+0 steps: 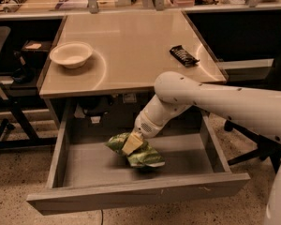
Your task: Place green jalapeno chip bag into top drawer
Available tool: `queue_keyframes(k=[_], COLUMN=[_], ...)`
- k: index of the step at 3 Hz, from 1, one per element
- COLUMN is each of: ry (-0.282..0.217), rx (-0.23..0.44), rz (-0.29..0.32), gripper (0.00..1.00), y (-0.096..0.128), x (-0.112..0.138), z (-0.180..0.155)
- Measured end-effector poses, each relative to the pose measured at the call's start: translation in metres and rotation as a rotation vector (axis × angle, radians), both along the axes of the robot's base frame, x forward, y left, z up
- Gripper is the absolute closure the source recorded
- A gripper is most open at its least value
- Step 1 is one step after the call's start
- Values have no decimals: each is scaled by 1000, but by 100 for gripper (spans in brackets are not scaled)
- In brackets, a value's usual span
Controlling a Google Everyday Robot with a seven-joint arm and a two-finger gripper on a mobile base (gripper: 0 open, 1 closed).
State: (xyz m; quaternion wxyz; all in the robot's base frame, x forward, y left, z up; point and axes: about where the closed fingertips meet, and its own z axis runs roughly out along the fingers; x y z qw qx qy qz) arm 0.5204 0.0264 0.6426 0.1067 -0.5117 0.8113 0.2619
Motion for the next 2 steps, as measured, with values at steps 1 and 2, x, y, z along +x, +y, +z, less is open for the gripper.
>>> queue_keyframes(k=[1,2], ry=[0,0], rx=[0,0], rz=[0,0], gripper=[0,0], y=[0,0], x=[0,0], z=[0,0])
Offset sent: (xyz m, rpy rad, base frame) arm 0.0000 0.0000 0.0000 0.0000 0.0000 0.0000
